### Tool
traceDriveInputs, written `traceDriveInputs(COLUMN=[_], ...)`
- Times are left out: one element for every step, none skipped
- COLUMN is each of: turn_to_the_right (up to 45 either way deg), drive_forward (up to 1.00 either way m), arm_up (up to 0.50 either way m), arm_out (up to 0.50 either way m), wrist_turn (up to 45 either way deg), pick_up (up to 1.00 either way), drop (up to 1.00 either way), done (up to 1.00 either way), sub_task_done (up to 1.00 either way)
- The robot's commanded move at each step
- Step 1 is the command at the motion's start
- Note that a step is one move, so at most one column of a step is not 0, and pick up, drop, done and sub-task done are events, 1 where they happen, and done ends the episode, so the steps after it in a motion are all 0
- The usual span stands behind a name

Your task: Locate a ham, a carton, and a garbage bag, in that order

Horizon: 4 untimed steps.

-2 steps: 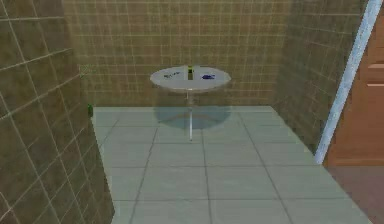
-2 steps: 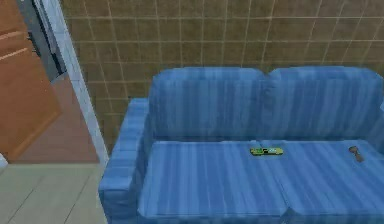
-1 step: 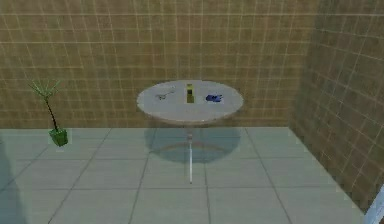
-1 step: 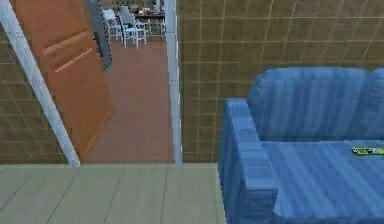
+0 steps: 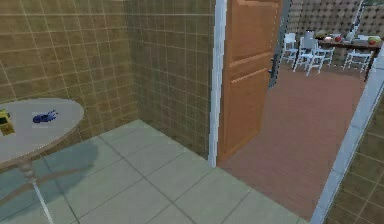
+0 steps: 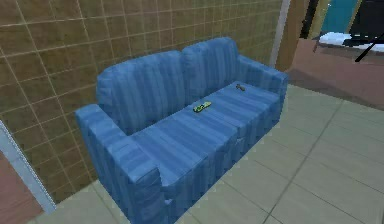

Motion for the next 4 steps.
traceDriveInputs(turn_to_the_right=[18.0,0.0,9.0,0.0], drive_forward=[0.0,1.0,0.0,0.1], arm_up=[0.0,0.0,0.0,0.0], arm_out=[0.0,0.0,0.0,0.0], wrist_turn=[0.0,0.0,0.0,0.0], pick_up=[0.0,0.0,0.0,0.0], drop=[0.0,0.0,0.0,0.0], done=[0.0,0.0,0.0,0.0], sub_task_done=[0.0,0.0,0.0,0.0])
